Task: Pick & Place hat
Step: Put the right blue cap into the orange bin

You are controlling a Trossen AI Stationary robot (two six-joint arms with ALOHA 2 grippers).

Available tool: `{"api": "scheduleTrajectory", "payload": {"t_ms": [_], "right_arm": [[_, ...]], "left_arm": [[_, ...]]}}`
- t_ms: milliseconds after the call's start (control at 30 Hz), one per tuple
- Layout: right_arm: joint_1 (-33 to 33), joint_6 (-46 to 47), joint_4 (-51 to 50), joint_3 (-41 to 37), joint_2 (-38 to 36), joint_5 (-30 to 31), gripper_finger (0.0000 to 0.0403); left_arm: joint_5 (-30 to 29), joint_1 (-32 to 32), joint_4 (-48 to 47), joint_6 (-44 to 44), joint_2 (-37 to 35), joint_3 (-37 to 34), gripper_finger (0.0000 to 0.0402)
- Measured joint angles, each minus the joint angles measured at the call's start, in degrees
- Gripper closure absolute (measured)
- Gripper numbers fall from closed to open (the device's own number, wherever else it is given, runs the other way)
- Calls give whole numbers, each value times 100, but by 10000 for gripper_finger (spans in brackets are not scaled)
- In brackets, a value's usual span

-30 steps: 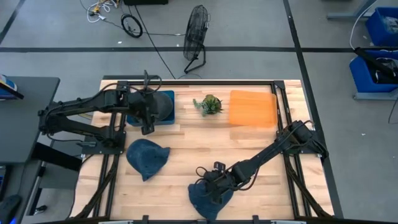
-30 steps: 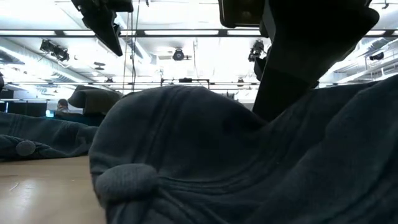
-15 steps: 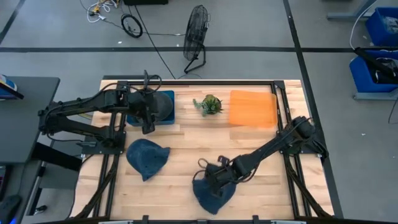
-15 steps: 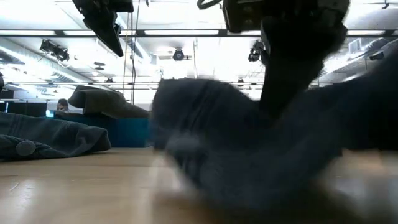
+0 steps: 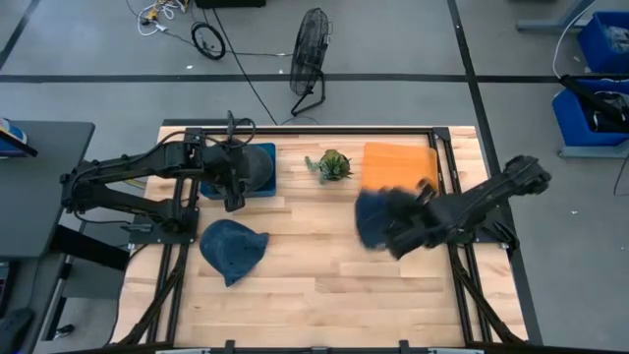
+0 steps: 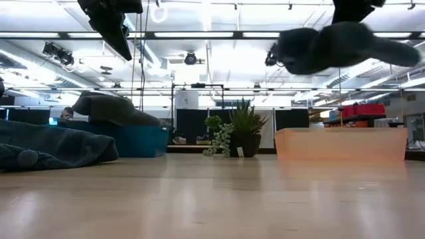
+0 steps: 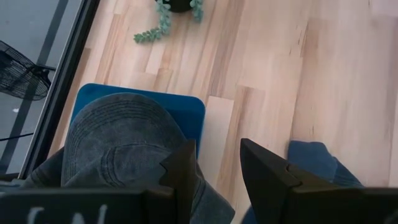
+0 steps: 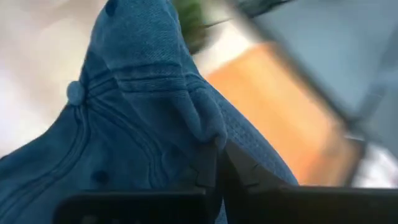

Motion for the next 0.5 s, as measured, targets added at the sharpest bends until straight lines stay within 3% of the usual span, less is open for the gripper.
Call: {"api": "scheduleTrajectory", "payload": {"t_ms": [67,167,233,500], "right_arm": [[-225,481,-415,-28,-186,493,396],[-613,-254,200,-421,-594,1072,396],[-967,-797,455,-712,-776,1080,396],[-2560,-680,819,-1921,-1102,1027,397]], "left_arm": [[0,0,0,0,0,0,273],[0,1,-2,0,0,0,273],[0,1,-2,1,2,0,273],[0,0,-7,7,2,4,273]]}}
